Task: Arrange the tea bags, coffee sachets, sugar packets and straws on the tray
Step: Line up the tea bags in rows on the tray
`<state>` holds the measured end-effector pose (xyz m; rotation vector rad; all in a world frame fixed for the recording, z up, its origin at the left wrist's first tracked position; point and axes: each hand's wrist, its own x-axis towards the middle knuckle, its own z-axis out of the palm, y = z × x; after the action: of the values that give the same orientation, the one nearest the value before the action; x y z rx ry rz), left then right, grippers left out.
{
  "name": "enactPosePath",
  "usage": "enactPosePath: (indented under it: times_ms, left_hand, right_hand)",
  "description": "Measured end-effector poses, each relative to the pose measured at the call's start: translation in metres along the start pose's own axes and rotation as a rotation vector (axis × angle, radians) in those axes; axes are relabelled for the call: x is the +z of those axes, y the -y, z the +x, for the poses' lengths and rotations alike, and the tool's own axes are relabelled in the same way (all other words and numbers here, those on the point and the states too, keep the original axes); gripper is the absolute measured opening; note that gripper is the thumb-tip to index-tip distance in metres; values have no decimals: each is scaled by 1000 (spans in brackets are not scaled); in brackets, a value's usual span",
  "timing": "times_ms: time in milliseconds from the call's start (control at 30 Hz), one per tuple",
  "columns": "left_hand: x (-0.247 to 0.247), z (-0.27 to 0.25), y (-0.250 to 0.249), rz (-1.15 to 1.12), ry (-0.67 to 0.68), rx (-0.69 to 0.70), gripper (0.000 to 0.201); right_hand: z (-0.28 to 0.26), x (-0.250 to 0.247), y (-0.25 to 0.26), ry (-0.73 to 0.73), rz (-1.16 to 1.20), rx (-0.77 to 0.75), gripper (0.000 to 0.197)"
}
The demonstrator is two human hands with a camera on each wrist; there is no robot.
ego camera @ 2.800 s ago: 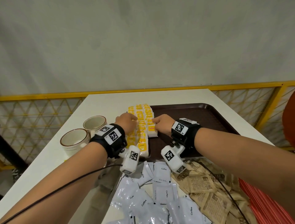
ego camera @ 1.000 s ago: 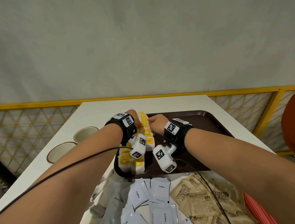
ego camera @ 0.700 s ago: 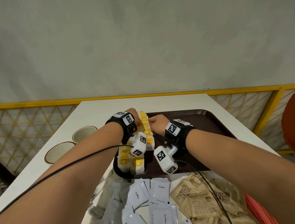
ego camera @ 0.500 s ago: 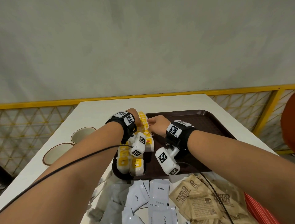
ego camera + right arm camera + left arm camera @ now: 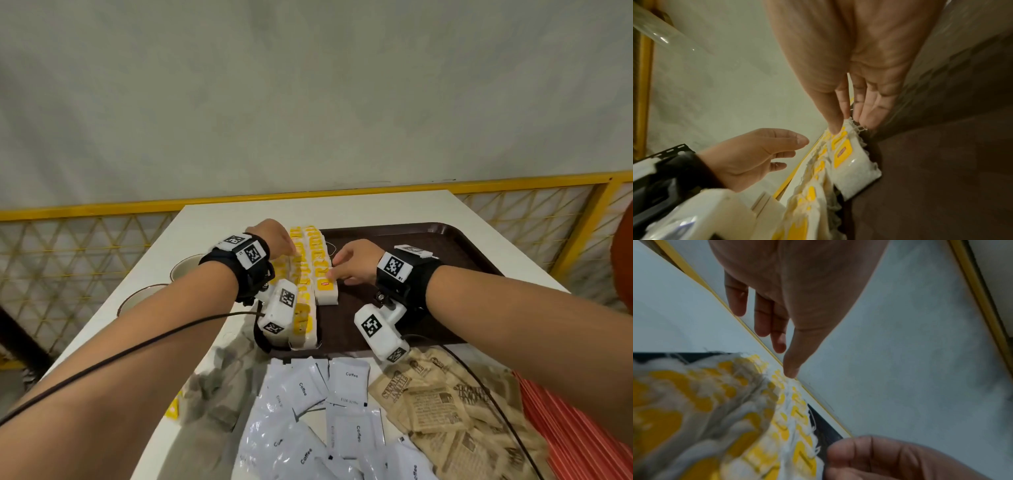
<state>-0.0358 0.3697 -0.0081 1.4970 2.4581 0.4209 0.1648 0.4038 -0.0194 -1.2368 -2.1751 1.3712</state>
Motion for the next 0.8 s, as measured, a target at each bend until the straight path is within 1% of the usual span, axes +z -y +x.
enactPosePath:
  times_ms: [67,133,200,267,333,433,600,733,800]
  left_hand:
    - [4,-4,-6,59,-5,15,22]
    - [8,-6,-15,130,-9,26,25]
    - [13,-5,-25,213,-1,46,27]
    - [16,-2,-34,280,12,55,27]
    - [18,4,-41,327,51,55,27]
    - [22,15,-42,380,110,51,26]
    - [26,22,-45,476,109,57,19]
    - [25,21,-47,541,106,86,23]
    - [24,20,-48,533,116,80,28]
  right_hand:
    - [-5,1,2,38,-70,2,29]
    - [-9,3,4,85,-142,1,34]
    - [-9,6,4,120,-247,-23,36]
    - [-8,9,3,126,-334,-48,35]
    - [-5,10,2,130,-372,-63,33]
    - [-2,11,0,155,-374,-82,29]
    - [1,7,3,161,-268,-69,24]
    - [3,5,0,116,-253,-74,28]
    - [3,6,-3,100,-247,-78,29]
